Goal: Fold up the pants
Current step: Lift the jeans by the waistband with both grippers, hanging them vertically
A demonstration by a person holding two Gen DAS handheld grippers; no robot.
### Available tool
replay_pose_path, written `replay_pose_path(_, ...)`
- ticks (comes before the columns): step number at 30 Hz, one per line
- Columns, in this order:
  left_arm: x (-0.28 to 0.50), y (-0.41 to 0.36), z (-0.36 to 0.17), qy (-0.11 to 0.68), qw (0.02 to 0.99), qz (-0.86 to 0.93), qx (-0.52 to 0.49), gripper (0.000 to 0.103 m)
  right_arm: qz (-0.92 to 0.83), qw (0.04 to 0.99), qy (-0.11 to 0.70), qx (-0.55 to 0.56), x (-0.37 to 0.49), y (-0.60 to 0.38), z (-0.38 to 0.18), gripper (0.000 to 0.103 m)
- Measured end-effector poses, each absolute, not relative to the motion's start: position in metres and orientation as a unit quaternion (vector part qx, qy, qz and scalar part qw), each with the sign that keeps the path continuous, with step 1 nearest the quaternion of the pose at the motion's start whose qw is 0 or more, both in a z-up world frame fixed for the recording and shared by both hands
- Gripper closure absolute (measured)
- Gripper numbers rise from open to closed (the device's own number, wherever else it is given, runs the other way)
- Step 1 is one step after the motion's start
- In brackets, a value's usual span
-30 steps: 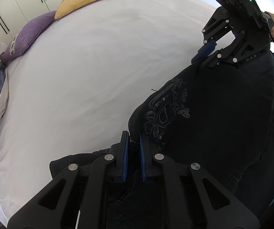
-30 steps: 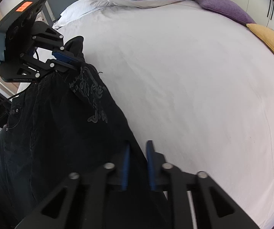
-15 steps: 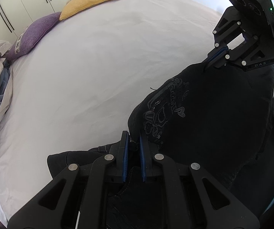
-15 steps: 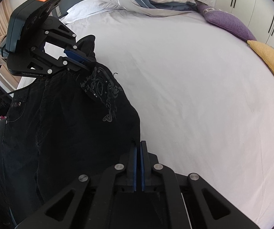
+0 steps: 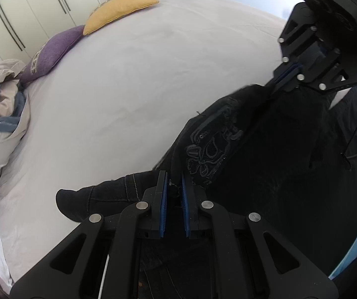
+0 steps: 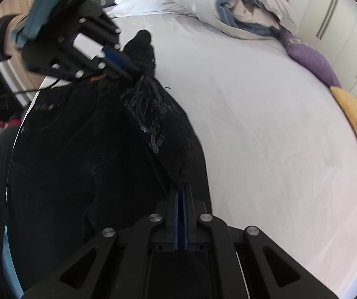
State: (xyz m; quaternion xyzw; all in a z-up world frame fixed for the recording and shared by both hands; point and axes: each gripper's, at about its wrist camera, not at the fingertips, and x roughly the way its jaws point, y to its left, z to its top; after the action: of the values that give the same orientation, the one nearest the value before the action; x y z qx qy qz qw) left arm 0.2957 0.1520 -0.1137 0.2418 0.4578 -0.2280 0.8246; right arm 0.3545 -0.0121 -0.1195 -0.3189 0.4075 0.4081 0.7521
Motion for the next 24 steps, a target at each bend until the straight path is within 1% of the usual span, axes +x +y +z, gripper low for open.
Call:
replay_pose_path(9,0.224,0.163,-0.127,0.462,0.819,-0.220,0.260,0.094,0.423,0.731,0.361,-0.395,0.256,0.017,-0.115,0.100)
replay_pose_path(15,0.185,0.167,-0.152,0.478,0.807,-0.218,0.268,0.093,0.425,0.713,0.344,-0.439,0.196,0.035,-0.135,0.100)
replay_pose_path(24,0.154,0.179,-0.164,0.479,0.801,-0.212,0.291,0.093,0.426,0.680,0.311,-0.509,0.145,0.064,-0.155,0.100)
